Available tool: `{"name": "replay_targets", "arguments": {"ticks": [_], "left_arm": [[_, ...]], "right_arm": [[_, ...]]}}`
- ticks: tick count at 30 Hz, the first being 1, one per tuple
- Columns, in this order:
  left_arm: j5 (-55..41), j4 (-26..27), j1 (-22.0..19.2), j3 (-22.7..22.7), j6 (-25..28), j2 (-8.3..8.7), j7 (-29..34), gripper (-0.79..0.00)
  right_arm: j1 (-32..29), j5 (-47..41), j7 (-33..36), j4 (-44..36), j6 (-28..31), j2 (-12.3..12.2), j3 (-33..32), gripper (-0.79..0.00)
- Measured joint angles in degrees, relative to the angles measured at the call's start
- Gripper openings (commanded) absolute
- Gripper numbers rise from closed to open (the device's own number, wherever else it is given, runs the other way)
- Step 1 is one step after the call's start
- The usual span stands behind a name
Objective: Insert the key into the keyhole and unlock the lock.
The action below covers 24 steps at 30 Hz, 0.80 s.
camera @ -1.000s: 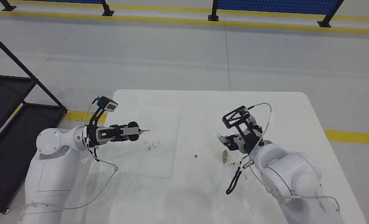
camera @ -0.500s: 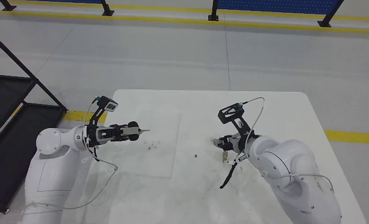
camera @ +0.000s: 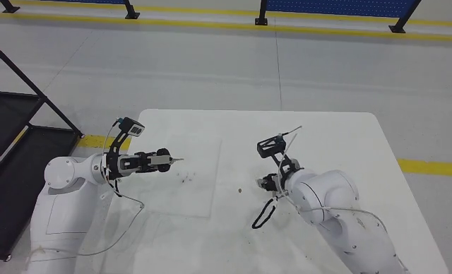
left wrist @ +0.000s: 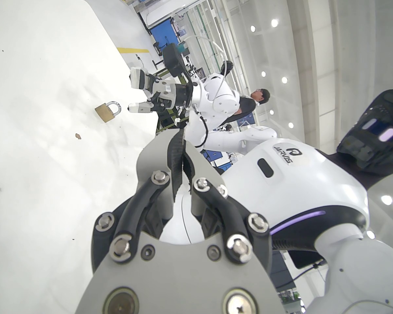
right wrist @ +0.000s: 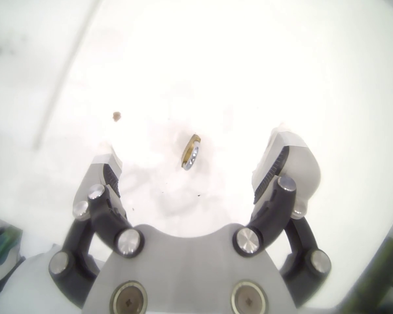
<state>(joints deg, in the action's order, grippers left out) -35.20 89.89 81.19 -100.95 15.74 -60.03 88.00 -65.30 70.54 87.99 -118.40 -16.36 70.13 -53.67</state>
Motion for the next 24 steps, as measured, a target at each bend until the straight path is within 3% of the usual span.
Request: {"name": "replay_targets", "arguments": {"ticks": [10, 18, 24], "left_arm": [[0.0, 0.0, 0.0, 0.0, 0.0, 0.0, 0.0, -0.785], [0.0, 0.0, 0.0, 0.0, 0.0, 0.0, 0.0, -0.785], [0.0, 0.0, 0.0, 0.0, 0.0, 0.0, 0.0, -0.785]], "right_arm": [[2.9, -4.5, 0.0, 6.1, 0.1, -0.7, 3.2, 0.0], [5.5, -4.4, 0.0, 9.5, 0.1, -2.8, 8.1, 0.0], [6.6, -7.3, 0.0, 9.9, 0.0, -4.3, 8.3, 0.0]]}}
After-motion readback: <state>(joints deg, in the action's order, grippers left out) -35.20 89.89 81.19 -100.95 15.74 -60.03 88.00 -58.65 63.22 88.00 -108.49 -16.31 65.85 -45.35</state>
